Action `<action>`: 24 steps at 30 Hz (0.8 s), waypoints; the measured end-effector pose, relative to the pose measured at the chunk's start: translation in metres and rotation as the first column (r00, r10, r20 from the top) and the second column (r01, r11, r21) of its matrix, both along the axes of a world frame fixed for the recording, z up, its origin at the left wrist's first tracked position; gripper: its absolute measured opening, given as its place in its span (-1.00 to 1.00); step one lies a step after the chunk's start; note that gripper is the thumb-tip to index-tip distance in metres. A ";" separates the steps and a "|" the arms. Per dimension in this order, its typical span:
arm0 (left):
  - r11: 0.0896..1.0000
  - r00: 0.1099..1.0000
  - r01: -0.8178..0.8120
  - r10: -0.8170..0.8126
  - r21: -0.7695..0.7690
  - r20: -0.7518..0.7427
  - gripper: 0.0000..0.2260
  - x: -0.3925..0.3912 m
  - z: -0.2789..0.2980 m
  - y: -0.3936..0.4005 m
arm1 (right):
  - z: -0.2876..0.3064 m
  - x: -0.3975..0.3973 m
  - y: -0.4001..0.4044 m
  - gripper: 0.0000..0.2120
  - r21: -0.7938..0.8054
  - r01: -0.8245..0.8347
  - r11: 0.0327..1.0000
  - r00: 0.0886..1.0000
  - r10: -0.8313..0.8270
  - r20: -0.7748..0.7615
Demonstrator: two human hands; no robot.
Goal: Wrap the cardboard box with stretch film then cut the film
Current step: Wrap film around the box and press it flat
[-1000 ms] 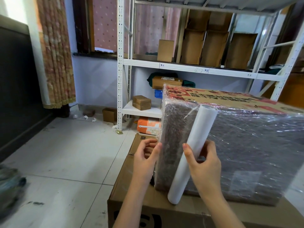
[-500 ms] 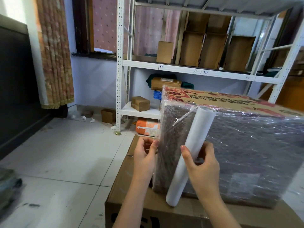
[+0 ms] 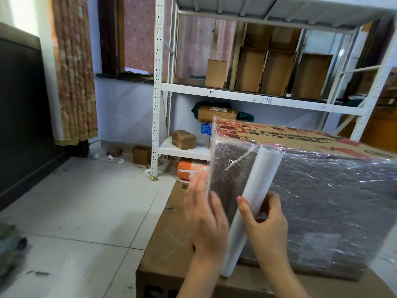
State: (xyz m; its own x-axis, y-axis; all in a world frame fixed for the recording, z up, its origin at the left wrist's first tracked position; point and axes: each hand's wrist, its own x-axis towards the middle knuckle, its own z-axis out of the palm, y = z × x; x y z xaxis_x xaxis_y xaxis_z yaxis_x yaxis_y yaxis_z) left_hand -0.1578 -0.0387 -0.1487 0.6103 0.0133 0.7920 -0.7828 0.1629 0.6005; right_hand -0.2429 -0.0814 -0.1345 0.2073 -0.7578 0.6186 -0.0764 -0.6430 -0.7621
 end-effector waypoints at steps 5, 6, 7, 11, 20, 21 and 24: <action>0.969 0.977 0.208 -0.201 0.132 -0.064 -0.46 -0.018 -0.012 -0.019 | -0.002 0.001 -0.002 -0.77 -0.045 0.004 0.999 1.000 -0.005 -0.020; 0.968 0.972 0.227 -0.218 0.107 -0.094 -0.45 -0.016 -0.018 -0.020 | -0.002 0.000 -0.002 -0.77 -0.044 -0.004 0.999 1.000 0.004 -0.014; 0.964 0.958 0.257 -0.245 0.071 -0.148 -0.45 -0.013 -0.022 -0.021 | -0.003 -0.001 -0.002 -0.77 -0.042 -0.010 0.999 1.000 0.009 -0.009; 0.912 0.864 0.410 -0.389 -0.002 -0.319 -0.58 -0.009 -0.042 -0.018 | -0.003 -0.001 -0.001 -0.76 -0.044 -0.014 0.999 1.000 0.014 0.005; 0.858 0.707 0.511 -0.451 -0.047 -0.546 -0.64 -0.013 -0.070 -0.012 | 0.000 -0.002 0.002 -0.77 -0.036 -0.037 0.999 0.999 0.038 0.004; 0.852 0.684 0.521 -0.447 -0.043 -0.577 -0.63 -0.015 -0.072 -0.010 | 0.000 -0.002 0.002 -0.77 -0.035 -0.039 0.999 0.999 0.039 0.003; 0.839 0.602 0.540 -0.438 -0.063 -0.668 -0.53 -0.014 -0.077 -0.004 | 0.001 -0.004 0.001 -0.78 -0.024 -0.050 0.998 0.999 0.049 -0.012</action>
State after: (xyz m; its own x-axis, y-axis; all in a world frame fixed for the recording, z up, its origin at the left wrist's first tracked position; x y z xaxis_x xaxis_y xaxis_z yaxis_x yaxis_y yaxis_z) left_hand -0.1718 -0.0426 -0.2259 0.8407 -0.5113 0.1784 -0.0296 0.2855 0.9579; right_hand -0.2467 -0.0803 -0.1340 0.2513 -0.7313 0.6341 -0.0527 -0.6644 -0.7455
